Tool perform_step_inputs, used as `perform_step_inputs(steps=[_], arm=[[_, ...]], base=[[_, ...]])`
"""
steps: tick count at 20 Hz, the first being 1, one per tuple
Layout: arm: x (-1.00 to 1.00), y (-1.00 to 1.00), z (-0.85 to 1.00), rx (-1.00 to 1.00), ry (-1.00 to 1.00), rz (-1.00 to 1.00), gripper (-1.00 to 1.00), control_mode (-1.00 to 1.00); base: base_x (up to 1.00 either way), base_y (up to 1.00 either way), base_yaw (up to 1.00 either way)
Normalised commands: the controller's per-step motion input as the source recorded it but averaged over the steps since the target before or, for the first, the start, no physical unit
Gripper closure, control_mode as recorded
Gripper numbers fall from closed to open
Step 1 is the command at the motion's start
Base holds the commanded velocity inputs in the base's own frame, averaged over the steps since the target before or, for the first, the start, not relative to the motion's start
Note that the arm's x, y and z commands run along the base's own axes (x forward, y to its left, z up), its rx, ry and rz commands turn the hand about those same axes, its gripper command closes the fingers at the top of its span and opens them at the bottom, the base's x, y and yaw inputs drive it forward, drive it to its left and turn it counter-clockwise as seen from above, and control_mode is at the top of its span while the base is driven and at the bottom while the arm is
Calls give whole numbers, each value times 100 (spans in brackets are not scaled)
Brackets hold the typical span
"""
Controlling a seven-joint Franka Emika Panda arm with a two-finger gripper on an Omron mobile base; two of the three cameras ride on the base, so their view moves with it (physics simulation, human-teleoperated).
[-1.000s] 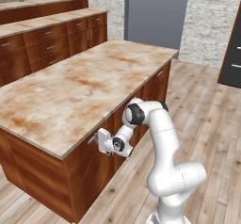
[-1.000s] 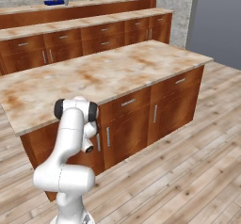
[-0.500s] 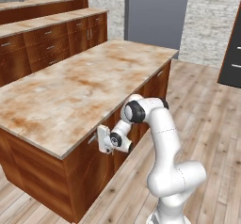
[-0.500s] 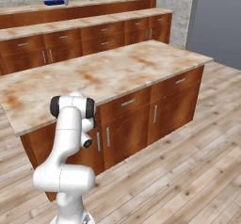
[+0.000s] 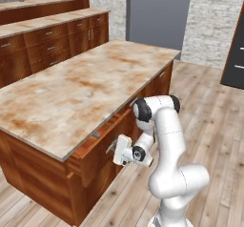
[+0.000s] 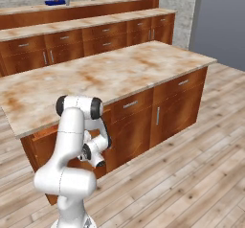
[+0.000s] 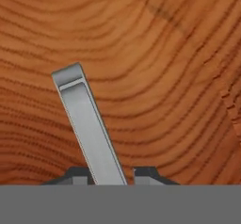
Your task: Take the tongs from the drawer on the right and place them on the dining counter next to the tray containing the kebab skewer.
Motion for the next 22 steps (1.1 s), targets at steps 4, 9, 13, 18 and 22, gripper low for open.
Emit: perform_step_inputs(steps=[4, 9, 13, 18, 22], arm=[[-100, -100, -4, 45, 5, 0, 100, -100], [-100, -100, 0, 43, 4, 0, 100, -100], [-78, -95, -2, -3, 4, 0, 100, -100], [-67, -89, 49, -9, 22, 13, 100, -100], [-11, -96, 100, -8, 3, 23, 100, -100]], base=[[0, 0, 0], [0, 0, 0], [0, 0, 0], [0, 0, 0], [0, 0, 0]])
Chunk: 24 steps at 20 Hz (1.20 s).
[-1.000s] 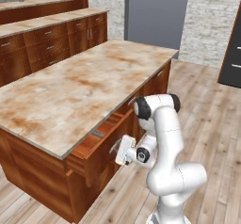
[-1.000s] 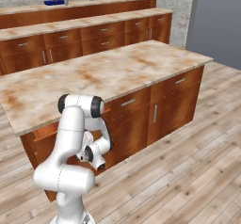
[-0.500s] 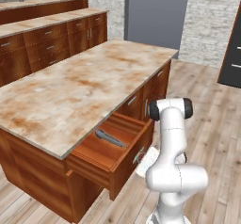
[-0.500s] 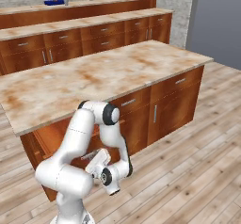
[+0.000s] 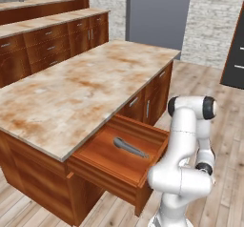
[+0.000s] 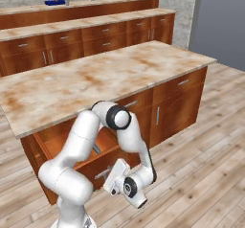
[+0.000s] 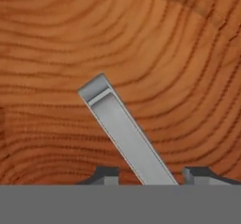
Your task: Take the tongs from the drawer on the right and place them on the dining counter next to the tray containing the kebab skewer.
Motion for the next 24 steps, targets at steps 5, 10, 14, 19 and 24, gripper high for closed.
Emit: perform_step_inputs(steps=[5, 10, 14, 19, 24], arm=[[11, -77, 100, -6, -10, 23, 100, -100], [1, -84, 100, -5, -18, 20, 100, -100], [6, -83, 100, 0, 0, 11, 100, -100], [0, -25, 100, -1, 10, 10, 100, -100], [0, 5, 94, -19, 17, 12, 100, -100]], base=[[0, 0, 0], [0, 0, 0], [0, 0, 0], [0, 0, 0], [0, 0, 0]])
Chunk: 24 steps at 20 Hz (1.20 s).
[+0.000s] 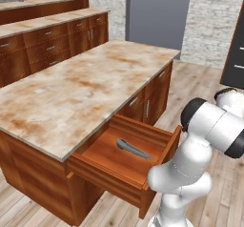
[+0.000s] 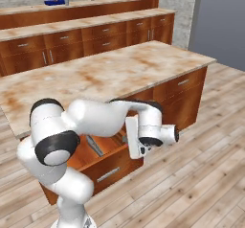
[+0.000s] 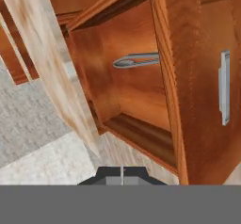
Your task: Take the tongs from the drawer on the right and place them on the dining counter next to the tray containing the kebab skewer.
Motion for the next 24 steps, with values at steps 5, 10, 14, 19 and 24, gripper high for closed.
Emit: perform_step_inputs(steps=[5, 10, 14, 19, 24], arm=[[0, 13, 77, -18, -4, 27, 100, -100], [1, 42, 41, -32, -6, 35, 100, -100], [0, 41, 6, -32, -16, 34, 100, -100], [0, 20, 0, -18, -9, 35, 100, -100], [1, 19, 0, -10, 0, 40, 100, -100]], base=[[0, 0, 0], [0, 0, 0], [0, 0, 0], [0, 0, 0], [0, 0, 0]])
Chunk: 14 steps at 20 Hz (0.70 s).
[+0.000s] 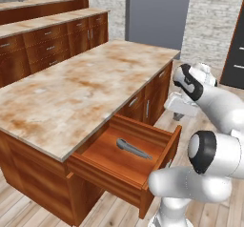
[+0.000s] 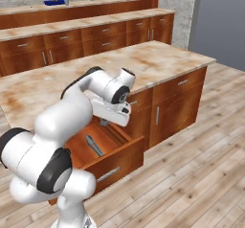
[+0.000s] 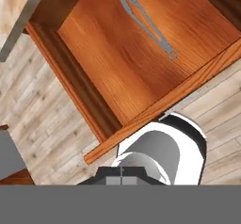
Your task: Take the tongs from the drawer on the right and place them on the dining counter next to the tray containing the kebab skewer.
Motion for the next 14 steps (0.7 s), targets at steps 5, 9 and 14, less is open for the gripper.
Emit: perform_step_inputs(steps=[5, 9, 14], arm=[[3, 20, -9, -11, 0, 45, 100, -100], [2, 3, -22, -6, 0, 43, 100, -100], [4, 18, -18, 0, -10, 24, 100, -100]], base=[[0, 0, 0], [0, 0, 0], [0, 0, 0]])
